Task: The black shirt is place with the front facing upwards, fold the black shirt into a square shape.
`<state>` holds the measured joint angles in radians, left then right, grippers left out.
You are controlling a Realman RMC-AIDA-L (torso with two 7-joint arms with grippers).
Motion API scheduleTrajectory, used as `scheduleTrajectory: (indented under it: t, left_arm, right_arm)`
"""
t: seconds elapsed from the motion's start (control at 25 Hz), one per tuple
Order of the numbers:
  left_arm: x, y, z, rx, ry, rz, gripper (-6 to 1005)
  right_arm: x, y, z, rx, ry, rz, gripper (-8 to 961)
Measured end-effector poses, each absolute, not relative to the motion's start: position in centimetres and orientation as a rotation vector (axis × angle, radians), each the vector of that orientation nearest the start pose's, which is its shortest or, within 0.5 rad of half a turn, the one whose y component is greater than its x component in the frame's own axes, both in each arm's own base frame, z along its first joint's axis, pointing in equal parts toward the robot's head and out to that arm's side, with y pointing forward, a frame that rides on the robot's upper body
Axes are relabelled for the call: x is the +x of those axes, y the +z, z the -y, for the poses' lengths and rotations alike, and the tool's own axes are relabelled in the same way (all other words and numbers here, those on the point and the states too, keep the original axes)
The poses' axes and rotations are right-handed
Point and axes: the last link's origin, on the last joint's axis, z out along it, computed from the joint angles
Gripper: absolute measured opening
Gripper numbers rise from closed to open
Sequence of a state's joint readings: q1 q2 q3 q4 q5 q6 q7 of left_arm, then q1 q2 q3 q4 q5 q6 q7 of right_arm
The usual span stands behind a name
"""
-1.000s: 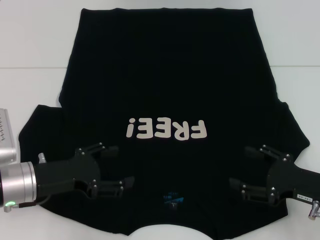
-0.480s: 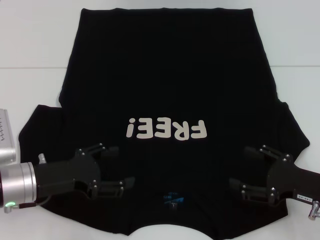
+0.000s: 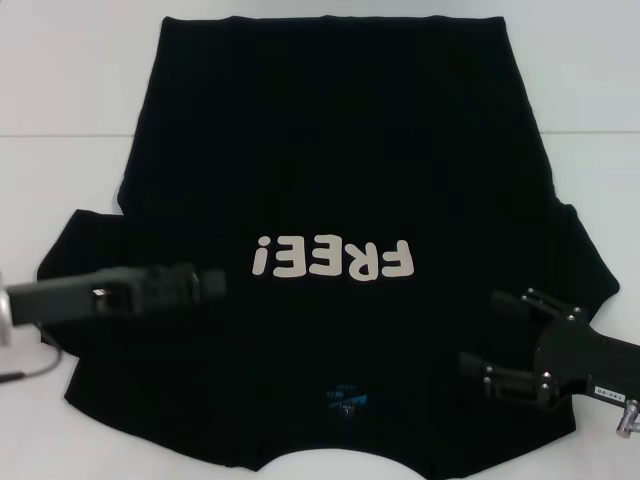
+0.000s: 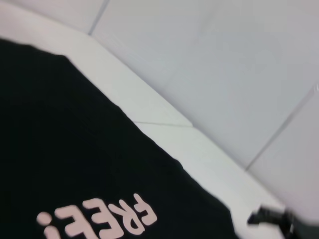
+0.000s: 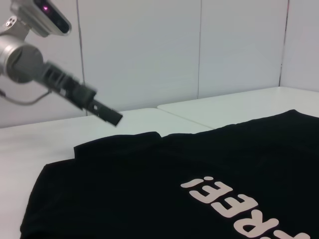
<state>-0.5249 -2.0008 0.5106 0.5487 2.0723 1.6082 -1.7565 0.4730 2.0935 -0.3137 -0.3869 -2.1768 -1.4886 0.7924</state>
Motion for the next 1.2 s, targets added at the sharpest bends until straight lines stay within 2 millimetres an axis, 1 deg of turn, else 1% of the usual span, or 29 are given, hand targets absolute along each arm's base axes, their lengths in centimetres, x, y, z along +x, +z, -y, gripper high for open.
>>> scheduleTrajectory:
  t: [0.08,0.12,0.24,0.44,0.56,0.72,0.84,1.2]
  left_arm:
    - [-29.5,4.3,-33.1,-2.437,-0.834,1.469,938]
    - [-29.6,4.7,-33.3,-2.414,-0.825,1.515,938]
    - [-30.5,7.0,-34.3,-2.268,-0.751,1.696,937]
    - [-32.2,9.9,-35.1,-2.058,-0.711,1.823,935]
    - [-33.7,11.0,-35.4,-1.953,-0.634,1.847,933]
    - [-35.8,11.5,-35.3,-1.845,-0.489,1.859,930]
    - [-36.6,11.4,-35.2,-1.798,-0.437,1.869,928]
    - [-37.6,10.1,-35.0,-1.748,-0.404,1.921,921]
  right_arm:
    - [31.4,-3.0,-28.9,-2.551,0.667,-0.374,941]
    - [31.4,-3.1,-28.9,-2.550,0.672,-0.378,941]
    - [31.2,-3.2,-28.9,-2.552,0.683,-0.384,941]
    - [31.0,-3.4,-29.2,-2.552,0.693,-0.412,940]
    - [31.0,-3.4,-29.2,-2.553,0.695,-0.418,940]
    - [30.9,-3.5,-29.2,-2.553,0.700,-0.431,940]
    - [30.9,-3.5,-29.2,-2.552,0.703,-0.439,940]
    - [31.0,-3.5,-29.2,-2.551,0.702,-0.441,939]
